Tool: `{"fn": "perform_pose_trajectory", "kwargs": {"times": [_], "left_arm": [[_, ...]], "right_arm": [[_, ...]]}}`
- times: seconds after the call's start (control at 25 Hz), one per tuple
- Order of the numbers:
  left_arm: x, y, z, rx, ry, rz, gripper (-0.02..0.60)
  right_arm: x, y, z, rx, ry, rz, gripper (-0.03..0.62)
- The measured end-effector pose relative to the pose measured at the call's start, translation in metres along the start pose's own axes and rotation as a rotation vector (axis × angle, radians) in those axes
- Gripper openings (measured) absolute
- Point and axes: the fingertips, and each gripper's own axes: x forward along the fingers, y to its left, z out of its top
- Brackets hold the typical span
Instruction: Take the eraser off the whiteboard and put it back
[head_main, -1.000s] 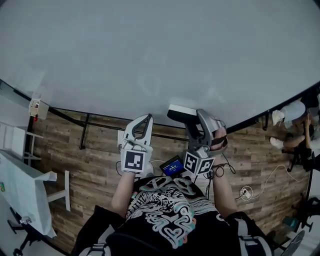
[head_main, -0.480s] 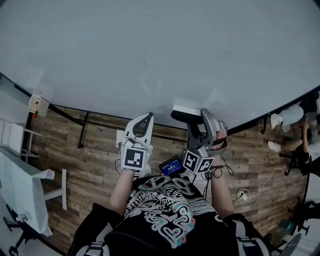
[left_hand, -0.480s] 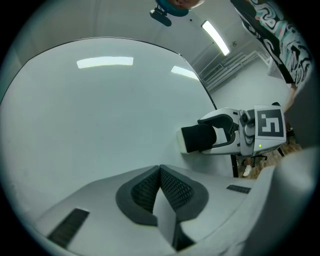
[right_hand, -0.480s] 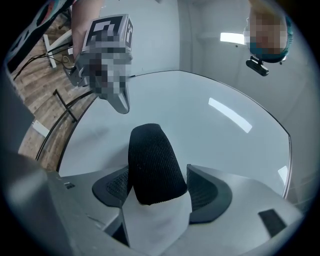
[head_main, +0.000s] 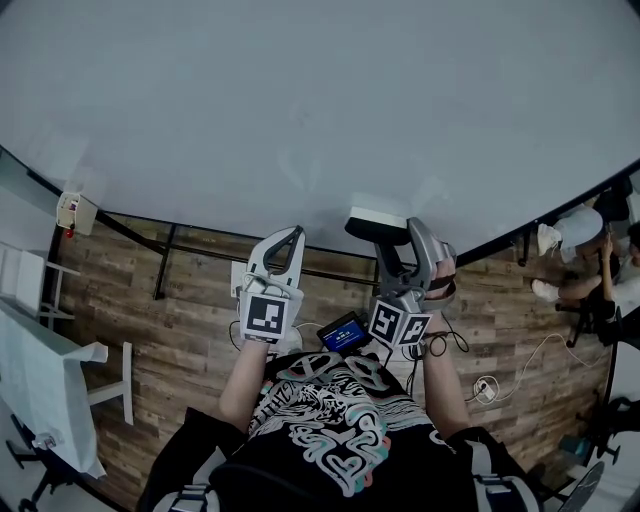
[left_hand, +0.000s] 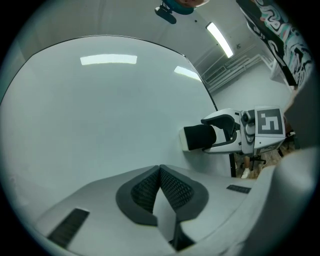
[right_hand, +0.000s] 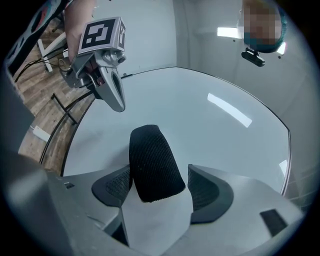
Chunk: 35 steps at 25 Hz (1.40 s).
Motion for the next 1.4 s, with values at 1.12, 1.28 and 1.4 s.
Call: {"fn": "perform_pose_trajectory", "kwargs": {"times": [1.12,1.28,1.4], "left_arm": [[-0.037,-0.018,-0.016,-0.134,-0.032,-0.144,0.014],[-0.044,-0.03,-0.012,-0.222,-0.093,-0.231,0.012],[-0.053,-0.035,-0.009,-0.25,-0.103,-0.248,0.011]], "right_arm": [[-0.081,0.024,-0.014,1.227,0.155,-0.104,0.031],[-0.091,0.033,-0.008,1.132,0.175,-0.063,0.031],[-0.102,0.035,-0.002,1.149,0.151,-0.051,0.031]]}}
